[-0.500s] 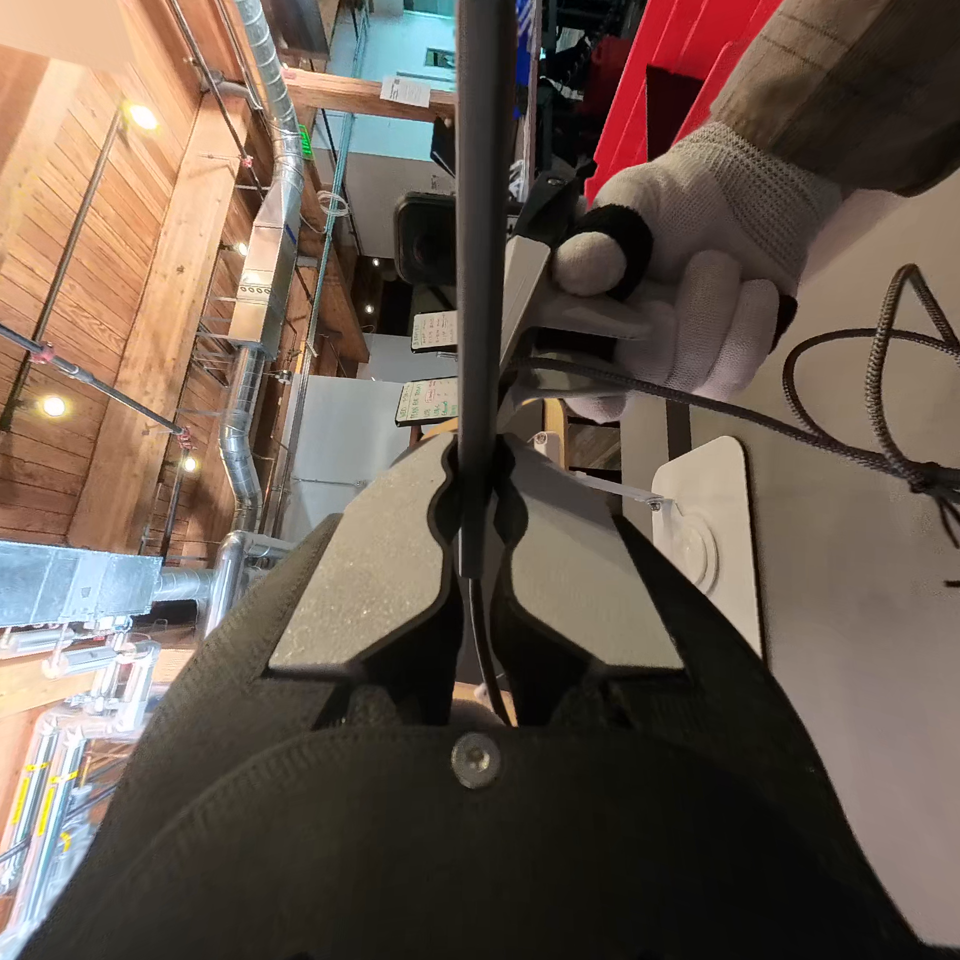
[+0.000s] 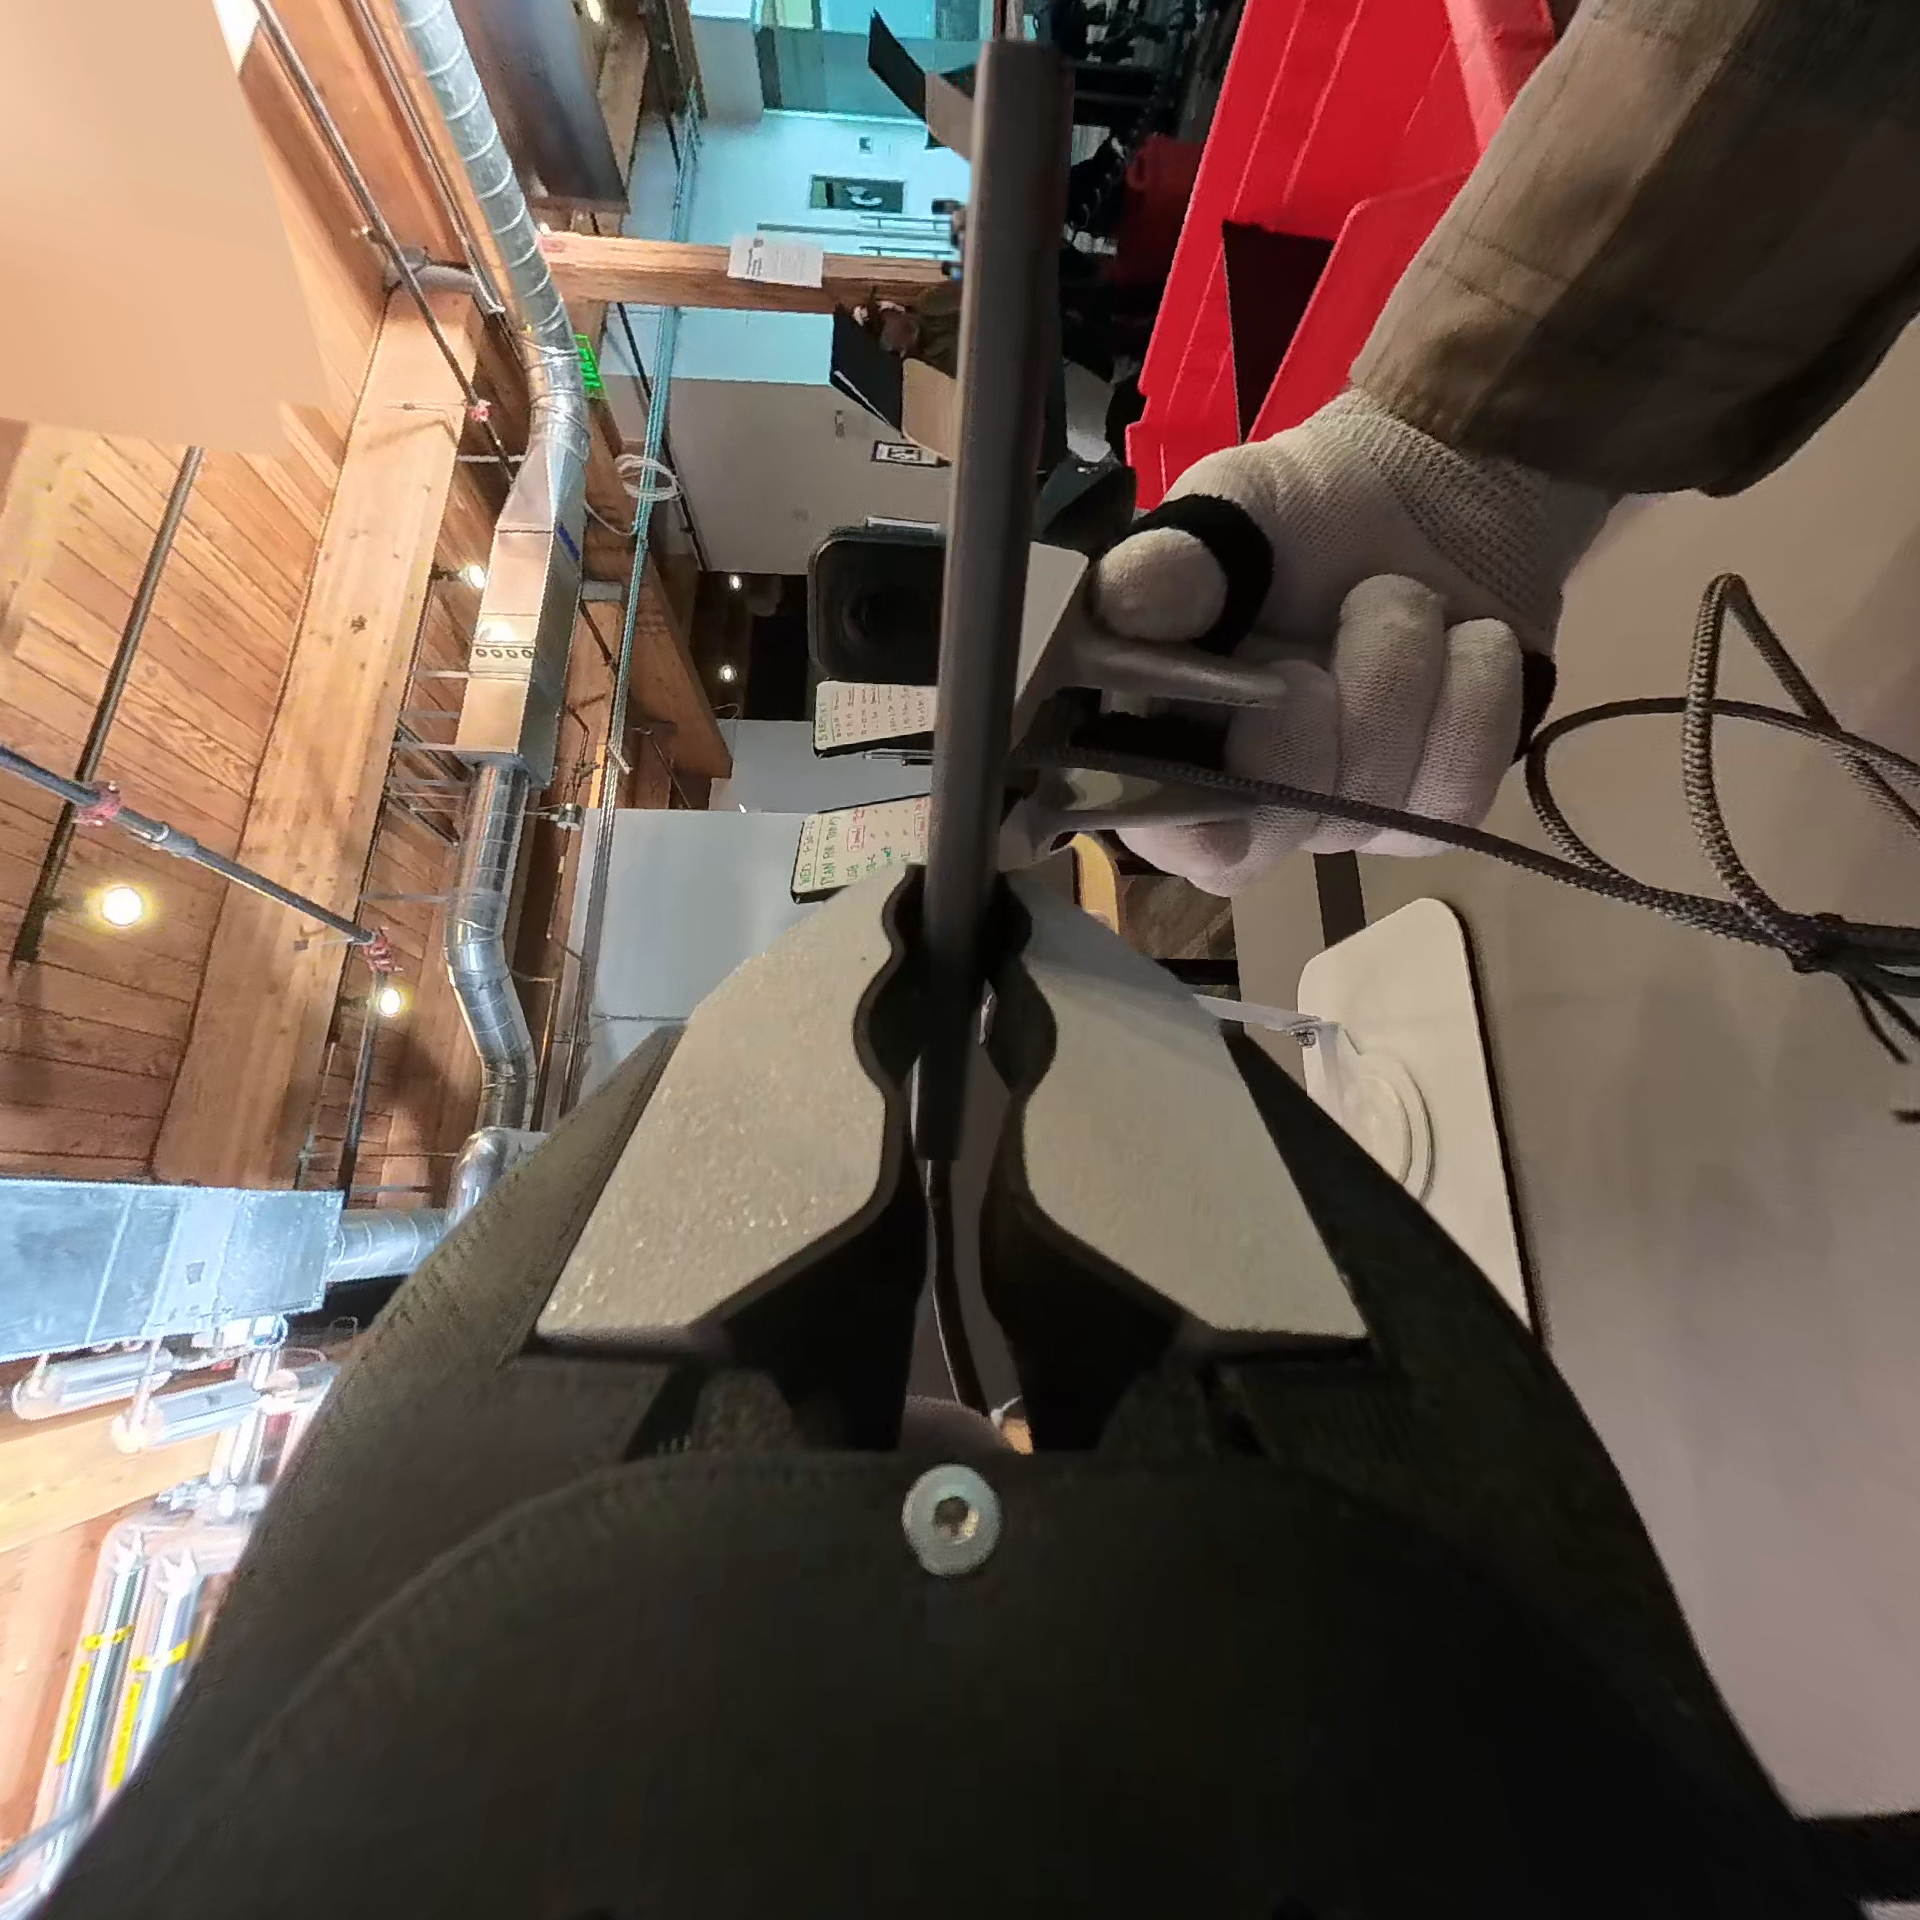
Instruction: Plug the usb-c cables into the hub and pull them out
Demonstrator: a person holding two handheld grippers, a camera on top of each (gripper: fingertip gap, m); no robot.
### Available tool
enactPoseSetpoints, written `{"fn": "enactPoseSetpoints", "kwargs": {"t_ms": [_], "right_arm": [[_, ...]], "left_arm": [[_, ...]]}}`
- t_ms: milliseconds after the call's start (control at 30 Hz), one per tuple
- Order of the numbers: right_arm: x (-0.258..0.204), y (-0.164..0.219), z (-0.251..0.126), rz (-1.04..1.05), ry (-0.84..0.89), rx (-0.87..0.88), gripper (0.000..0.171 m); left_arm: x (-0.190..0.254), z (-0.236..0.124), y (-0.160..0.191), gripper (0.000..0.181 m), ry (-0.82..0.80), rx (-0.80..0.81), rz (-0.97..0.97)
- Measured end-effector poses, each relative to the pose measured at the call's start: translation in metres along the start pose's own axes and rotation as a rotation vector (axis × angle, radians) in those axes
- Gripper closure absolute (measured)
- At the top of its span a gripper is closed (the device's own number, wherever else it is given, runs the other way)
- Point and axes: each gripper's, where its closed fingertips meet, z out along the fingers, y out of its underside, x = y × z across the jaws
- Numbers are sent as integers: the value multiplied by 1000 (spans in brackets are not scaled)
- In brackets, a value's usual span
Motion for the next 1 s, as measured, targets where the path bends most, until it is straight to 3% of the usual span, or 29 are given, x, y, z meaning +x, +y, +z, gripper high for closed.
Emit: {"fn": "enactPoseSetpoints", "kwargs": {"t_ms": [267, 433, 633, 1000], "right_arm": [[-12, -2, 4, -1, -77, 17, 163], [-1, -7, 9, -30, -6, 38, 163], [-23, -4, 5, 15, -165, 58, 164], [-30, 3, 9, 27, -196, 1, 164]], "left_arm": [[-1, -2, -15, 171, 22, 55, -13], [-9, -3, -2, 170, -9, 40, -79], [-4, -4, -25, 171, 11, 99, 42], [1, -11, -32, 171, 54, 144, 83]]}}
